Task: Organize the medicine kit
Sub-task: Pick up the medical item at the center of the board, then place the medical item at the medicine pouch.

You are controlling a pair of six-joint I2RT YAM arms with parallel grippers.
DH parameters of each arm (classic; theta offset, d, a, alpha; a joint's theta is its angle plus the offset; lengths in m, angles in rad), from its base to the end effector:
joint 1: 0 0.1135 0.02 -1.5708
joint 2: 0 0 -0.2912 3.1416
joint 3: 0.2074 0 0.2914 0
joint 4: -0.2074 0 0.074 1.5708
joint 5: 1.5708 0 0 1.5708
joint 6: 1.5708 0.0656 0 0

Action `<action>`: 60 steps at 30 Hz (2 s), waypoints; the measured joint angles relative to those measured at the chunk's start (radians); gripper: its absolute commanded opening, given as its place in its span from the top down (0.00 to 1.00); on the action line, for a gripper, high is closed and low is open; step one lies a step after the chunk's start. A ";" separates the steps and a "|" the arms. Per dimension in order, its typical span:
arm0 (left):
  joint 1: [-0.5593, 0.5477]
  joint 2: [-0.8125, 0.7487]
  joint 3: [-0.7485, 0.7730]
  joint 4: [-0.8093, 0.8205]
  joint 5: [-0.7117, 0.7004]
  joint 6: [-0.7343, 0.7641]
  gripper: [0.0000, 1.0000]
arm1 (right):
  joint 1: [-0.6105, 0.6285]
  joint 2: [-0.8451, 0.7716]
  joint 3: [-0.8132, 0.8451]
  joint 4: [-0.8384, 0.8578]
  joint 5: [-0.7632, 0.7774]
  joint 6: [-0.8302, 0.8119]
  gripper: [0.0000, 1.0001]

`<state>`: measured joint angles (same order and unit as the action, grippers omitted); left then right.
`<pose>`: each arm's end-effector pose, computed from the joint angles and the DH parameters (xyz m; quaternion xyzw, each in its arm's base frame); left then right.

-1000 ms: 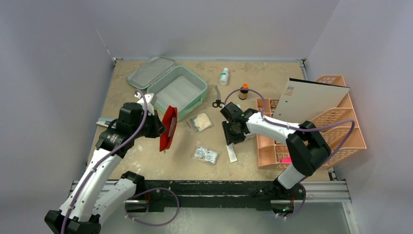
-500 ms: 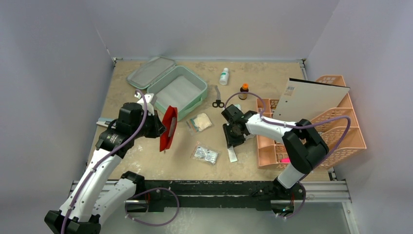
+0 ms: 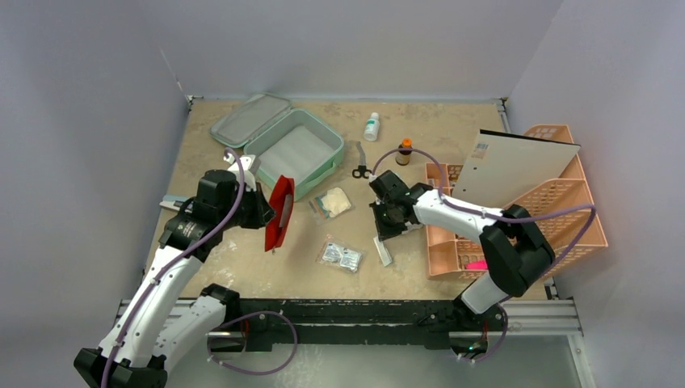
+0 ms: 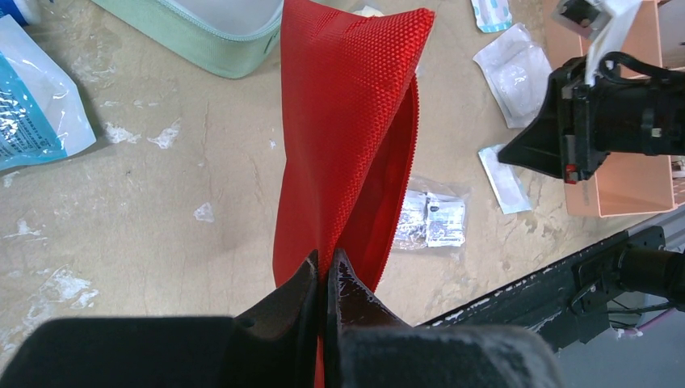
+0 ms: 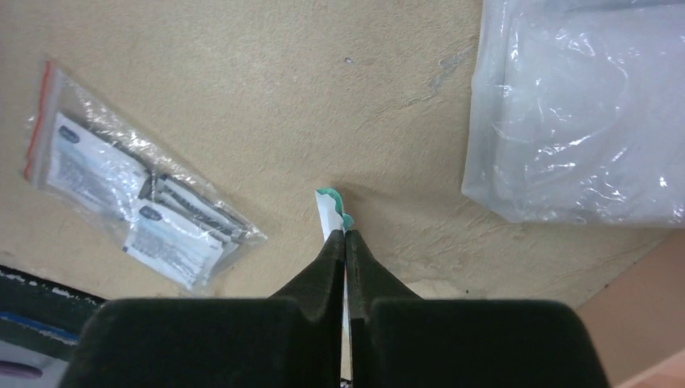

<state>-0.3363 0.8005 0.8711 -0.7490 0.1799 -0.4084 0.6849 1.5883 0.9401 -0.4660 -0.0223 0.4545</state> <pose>0.1899 -0.0788 0.3155 0.0064 0.8993 -0.2318 0.3709 0.2703 0.2227 0.1550 -0.1145 0.9672 0.1312 0.1847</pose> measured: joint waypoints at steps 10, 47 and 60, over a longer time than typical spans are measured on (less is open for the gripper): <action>0.000 0.016 0.000 0.000 0.010 0.000 1.00 | 0.000 -0.107 0.075 -0.032 -0.013 0.000 1.00; 0.000 0.018 0.000 0.001 0.023 -0.001 1.00 | 0.196 0.042 0.369 0.476 -0.234 0.686 1.00; 0.000 0.016 -0.001 0.001 0.034 -0.001 1.00 | 0.207 0.118 0.420 0.434 -0.103 0.705 1.00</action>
<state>-0.3363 0.8162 0.8700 -0.7479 0.2138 -0.4095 0.8921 1.7065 1.3605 -0.0322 -0.1257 1.1599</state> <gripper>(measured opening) 0.006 0.004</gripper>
